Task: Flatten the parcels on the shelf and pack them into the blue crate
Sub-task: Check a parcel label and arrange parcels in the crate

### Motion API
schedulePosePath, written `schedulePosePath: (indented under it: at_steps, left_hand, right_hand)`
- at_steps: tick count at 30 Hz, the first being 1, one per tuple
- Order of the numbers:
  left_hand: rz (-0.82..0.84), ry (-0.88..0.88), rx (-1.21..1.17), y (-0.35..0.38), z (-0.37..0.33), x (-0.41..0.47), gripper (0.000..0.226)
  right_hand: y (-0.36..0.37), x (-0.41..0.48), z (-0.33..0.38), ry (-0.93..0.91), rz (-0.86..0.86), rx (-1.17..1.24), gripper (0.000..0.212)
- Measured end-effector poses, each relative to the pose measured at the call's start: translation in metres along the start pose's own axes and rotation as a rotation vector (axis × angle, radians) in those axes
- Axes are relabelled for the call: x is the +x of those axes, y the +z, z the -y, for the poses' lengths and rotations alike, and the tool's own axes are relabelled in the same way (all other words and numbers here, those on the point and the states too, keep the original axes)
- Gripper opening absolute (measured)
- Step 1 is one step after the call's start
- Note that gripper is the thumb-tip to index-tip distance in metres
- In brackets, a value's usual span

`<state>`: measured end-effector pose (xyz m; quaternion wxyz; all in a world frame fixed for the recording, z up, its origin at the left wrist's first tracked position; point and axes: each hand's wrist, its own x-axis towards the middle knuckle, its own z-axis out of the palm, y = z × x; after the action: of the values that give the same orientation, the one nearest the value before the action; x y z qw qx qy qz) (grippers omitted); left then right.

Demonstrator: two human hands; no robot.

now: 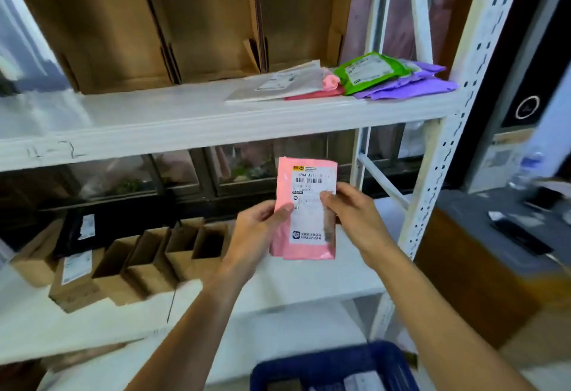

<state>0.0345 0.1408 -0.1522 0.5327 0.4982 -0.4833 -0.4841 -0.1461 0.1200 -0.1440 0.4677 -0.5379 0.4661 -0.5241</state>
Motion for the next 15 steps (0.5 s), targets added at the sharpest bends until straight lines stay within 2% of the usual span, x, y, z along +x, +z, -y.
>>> schedulePosePath:
  at_steps: [6, 15]
  left_hand:
    - [0.042, -0.104, 0.062, 0.028, 0.076, -0.002, 0.011]
    - [0.078, -0.375, 0.026, 0.073, 0.199, -0.017, 0.014]
  right_hand:
    - [-0.038, -0.019, -0.066, 0.122, -0.038, -0.116, 0.013]
    - [-0.087, -0.059, -0.179, 0.473, -0.032, -0.15, 0.019]
